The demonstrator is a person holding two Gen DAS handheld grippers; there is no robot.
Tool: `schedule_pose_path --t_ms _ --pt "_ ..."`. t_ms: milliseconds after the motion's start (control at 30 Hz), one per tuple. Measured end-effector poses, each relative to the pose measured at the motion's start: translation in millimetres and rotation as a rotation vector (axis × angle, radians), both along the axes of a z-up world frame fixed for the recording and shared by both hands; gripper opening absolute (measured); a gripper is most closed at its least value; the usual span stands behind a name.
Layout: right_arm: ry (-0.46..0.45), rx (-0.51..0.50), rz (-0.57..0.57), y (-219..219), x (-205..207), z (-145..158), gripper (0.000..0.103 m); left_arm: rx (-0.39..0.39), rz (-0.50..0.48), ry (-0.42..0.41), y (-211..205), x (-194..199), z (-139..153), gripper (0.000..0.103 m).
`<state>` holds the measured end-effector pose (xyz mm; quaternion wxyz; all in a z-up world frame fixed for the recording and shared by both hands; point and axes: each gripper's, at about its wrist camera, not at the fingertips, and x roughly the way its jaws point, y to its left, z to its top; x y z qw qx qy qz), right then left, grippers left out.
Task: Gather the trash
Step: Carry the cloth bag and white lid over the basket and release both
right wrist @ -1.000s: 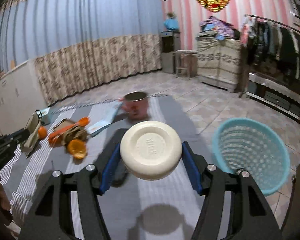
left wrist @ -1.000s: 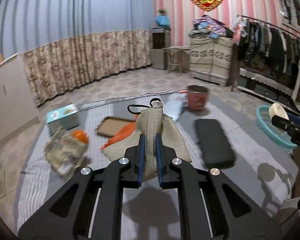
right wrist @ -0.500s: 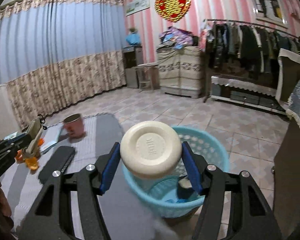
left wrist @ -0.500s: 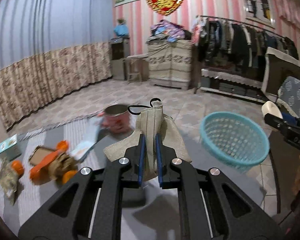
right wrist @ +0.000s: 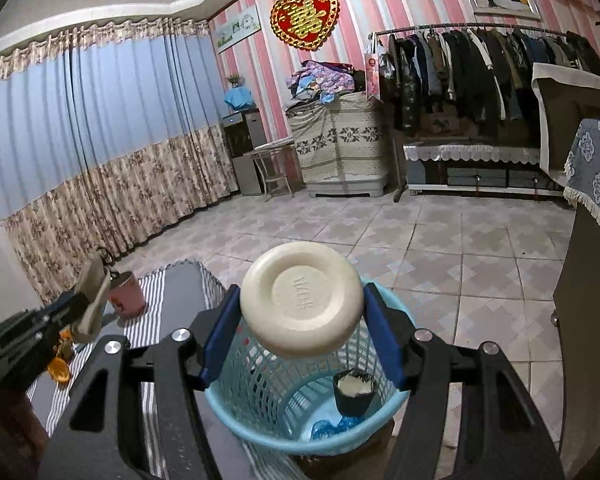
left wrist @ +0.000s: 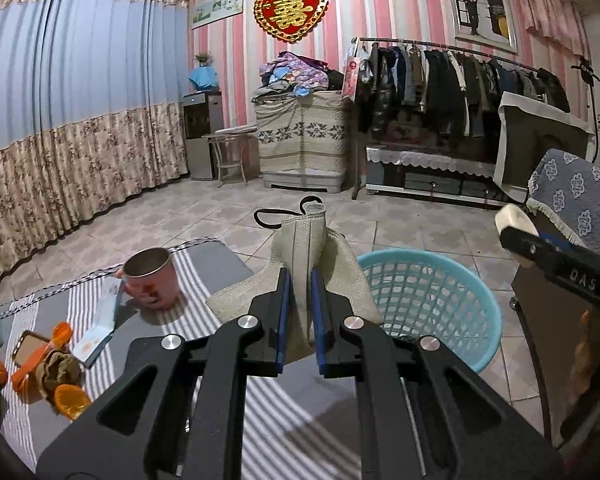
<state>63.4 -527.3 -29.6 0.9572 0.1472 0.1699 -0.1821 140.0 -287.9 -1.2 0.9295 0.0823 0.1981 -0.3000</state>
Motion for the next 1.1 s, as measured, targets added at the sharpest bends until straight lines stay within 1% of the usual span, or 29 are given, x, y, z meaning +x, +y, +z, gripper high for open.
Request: schedule_pose_path --t_ms 133,200,300,400,500,633,733,900,1033,1100 --pt "0.001 -0.020 -0.014 -13.7 4.6 6.1 0.061 -0.004 -0.001 0.014 -11.7 8.1 -1.8 0.009" --pt "-0.008 -0.017 -0.022 -19.3 6.2 4.4 0.061 -0.002 -0.002 0.020 -17.2 11.7 -4.8 0.009" --pt "-0.015 0.005 -0.025 -23.8 5.2 -7.3 0.061 0.007 -0.012 0.026 -25.3 15.8 -9.3 0.009" --pt "0.014 0.008 -0.032 -27.8 7.5 -22.8 0.061 0.018 -0.021 0.037 -32.7 19.0 -15.4 0.009" --pt "0.025 0.025 -0.047 -30.8 5.6 -31.6 0.061 0.019 -0.040 0.054 -41.1 21.1 -22.6 0.009" --pt "0.072 -0.023 -0.091 -31.6 6.5 -44.5 0.061 0.043 -0.064 0.051 -56.6 20.5 -34.5 0.009" --pt "0.080 0.005 -0.093 -37.4 8.1 -50.9 0.061 0.056 -0.085 0.070 -69.7 23.6 -41.4 0.009" --pt "0.069 0.016 -0.115 -45.1 8.4 -51.3 0.061 0.077 -0.116 0.088 -90.9 31.4 -49.4 0.009" --pt "0.055 0.001 -0.128 -48.0 12.5 -48.7 0.061 0.076 -0.141 0.125 -105.7 39.3 -54.3 0.009" --pt "0.048 0.011 -0.126 -49.3 13.4 -48.6 0.061 0.085 -0.143 0.123 -110.4 40.2 -56.8 0.013"
